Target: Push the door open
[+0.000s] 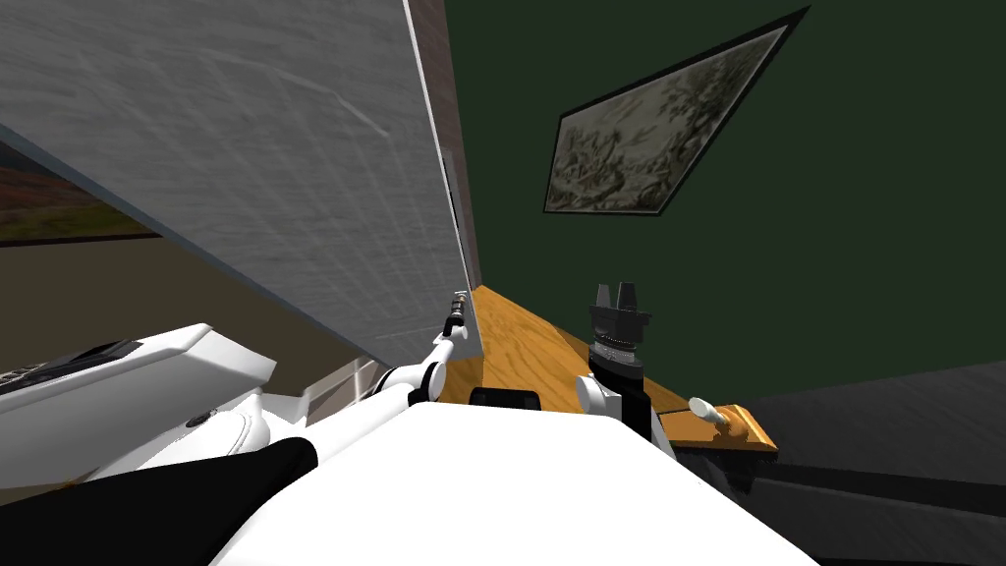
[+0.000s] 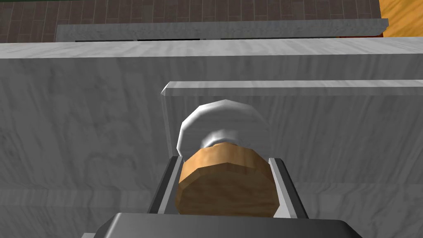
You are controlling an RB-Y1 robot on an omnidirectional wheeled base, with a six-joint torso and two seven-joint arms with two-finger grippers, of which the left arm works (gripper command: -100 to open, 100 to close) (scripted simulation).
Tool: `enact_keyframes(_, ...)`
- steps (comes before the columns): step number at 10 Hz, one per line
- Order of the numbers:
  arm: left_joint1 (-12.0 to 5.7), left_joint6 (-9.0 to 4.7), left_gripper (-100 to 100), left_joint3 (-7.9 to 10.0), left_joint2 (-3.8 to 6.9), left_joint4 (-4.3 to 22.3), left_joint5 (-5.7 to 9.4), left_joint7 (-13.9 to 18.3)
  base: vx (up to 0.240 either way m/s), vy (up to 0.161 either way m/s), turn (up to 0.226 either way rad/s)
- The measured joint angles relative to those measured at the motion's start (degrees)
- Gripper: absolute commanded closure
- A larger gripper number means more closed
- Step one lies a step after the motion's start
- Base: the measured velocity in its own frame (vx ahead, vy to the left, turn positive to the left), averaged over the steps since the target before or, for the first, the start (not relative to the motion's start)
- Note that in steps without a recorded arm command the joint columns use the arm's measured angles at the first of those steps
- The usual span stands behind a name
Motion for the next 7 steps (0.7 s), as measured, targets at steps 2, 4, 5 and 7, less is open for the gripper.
enact_keyframes(2, 0.50, 0.27, 100, 1.10, 0.31, -0.3, 0.42, -0.6, 0.182, -0.111, 0.083)
enact_keyframes(4, 1.26, 0.70, 100, 2.30, 0.66, -1.4, 0.88, -1.2, 0.202, -0.082, 0.055)
enact_keyframes(5, 1.51, 0.90, 100, 2.76, 0.88, -1.8, 1.09, -1.3, 0.099, -0.013, 0.033)
enact_keyframes(7, 1.80, 0.90, 100, 3.37, 1.06, -2.3, 1.33, -1.6, 0.183, -0.042, 0.049)
